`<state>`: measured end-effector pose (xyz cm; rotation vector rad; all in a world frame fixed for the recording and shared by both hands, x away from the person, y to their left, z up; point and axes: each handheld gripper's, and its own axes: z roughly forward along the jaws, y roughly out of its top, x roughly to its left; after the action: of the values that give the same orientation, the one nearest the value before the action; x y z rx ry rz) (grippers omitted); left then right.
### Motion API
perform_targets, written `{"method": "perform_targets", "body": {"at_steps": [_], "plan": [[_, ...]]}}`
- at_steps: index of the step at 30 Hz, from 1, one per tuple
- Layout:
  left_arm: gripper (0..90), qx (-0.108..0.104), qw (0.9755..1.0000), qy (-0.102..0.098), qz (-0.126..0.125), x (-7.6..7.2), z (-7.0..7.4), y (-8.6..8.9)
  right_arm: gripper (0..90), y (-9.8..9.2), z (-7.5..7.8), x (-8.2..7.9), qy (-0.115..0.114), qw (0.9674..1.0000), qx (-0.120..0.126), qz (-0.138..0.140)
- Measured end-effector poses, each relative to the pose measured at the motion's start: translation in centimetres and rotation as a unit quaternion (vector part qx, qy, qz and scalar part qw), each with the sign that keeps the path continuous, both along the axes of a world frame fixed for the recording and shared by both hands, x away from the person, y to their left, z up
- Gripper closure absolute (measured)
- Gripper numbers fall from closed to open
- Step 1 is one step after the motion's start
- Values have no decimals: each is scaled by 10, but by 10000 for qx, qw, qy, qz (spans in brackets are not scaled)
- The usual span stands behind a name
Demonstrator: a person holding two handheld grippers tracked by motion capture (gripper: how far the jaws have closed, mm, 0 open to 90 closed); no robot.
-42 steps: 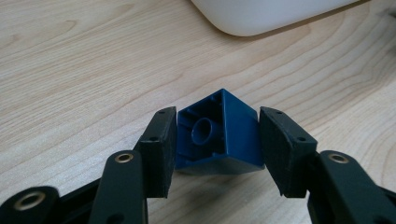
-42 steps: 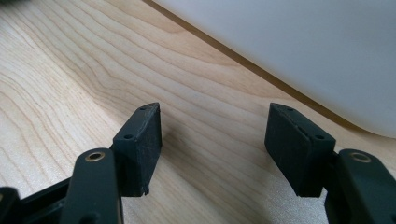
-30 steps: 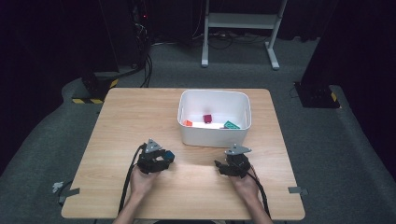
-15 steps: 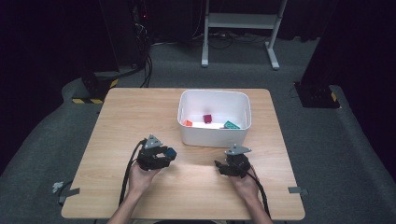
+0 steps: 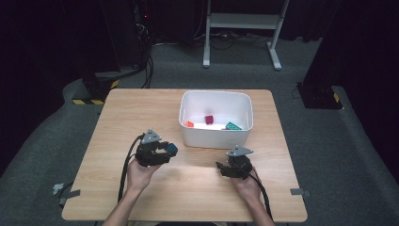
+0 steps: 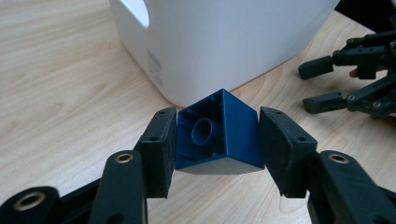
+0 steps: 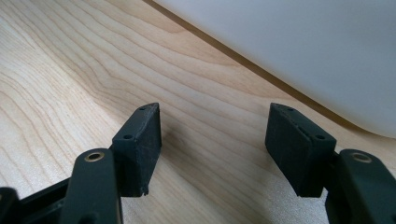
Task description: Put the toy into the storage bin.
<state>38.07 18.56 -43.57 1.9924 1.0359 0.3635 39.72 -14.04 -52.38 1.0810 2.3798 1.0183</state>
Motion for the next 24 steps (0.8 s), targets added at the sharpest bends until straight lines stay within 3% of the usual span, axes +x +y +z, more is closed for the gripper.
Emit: {"method": "perform_targets", "body": {"at_steps": [5, 19, 24], "plan": [[484, 20, 9999, -71, -72, 4, 13, -2, 361, 0, 0, 0, 0, 10000, 0, 1], [484, -256, 9995, -119, -148, 18, 43, -3, 360, 0, 0, 0, 3, 10000, -1, 2], [484, -267, 9994, -135, -161, 23, 51, -5, 360, 0, 0, 0, 3, 10000, -2, 2]]}}
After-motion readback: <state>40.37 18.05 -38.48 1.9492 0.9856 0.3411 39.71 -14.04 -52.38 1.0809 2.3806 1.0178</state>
